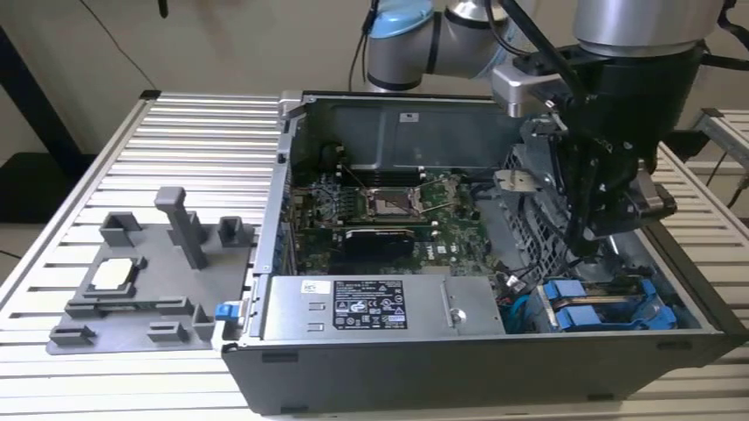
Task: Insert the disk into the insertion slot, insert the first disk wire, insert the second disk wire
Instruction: 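Insert the second disk wire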
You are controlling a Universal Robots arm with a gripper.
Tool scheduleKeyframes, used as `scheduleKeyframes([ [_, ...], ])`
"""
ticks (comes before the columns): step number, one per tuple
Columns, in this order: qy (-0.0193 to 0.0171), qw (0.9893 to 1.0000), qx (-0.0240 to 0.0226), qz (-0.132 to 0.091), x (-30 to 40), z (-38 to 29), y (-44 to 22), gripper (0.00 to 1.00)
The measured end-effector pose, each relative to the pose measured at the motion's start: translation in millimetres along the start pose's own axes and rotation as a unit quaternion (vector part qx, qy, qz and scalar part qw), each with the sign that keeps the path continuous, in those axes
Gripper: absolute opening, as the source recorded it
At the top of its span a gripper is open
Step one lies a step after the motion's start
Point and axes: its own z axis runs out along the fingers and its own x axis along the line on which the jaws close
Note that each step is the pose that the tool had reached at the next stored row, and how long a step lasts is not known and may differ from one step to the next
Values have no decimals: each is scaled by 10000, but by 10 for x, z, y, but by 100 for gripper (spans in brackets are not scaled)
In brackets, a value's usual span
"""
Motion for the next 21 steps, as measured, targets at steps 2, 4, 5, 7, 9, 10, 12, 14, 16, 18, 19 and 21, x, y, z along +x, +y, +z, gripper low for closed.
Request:
scheduleKeyframes([
  [2, -1, 10000, -14, -3, 55, 14, -18, 16],
  [4, -2, 10000, -30, -5, 109, 28, -38, 16],
  [5, -3, 10000, -38, -7, 136, 35, -48, 16],
  [7, -4, 10000, -57, -11, 190, 49, -72, 16],
  [9, -5, 10000, -79, -14, 238, 63, -100, 16],
  [10, -5, 10000, -91, -17, 260, 70, -116, 16],
  [12, -8, 9999, -122, -23, 300, 86, -156, 16],
  [14, -10, 9999, -146, -27, 324, 95, -183, 16],
  [16, -9, 9999, -149, -28, 326, 97, -188, 16],
  [18, -10, 9999, -149, -27, 326, 97, -188, 16],
  [19, -26, 9999, -149, -25, 326, 100, -188, 16],
  [21, -170, 9998, -144, -2, 326, 102, -189, 16],
])
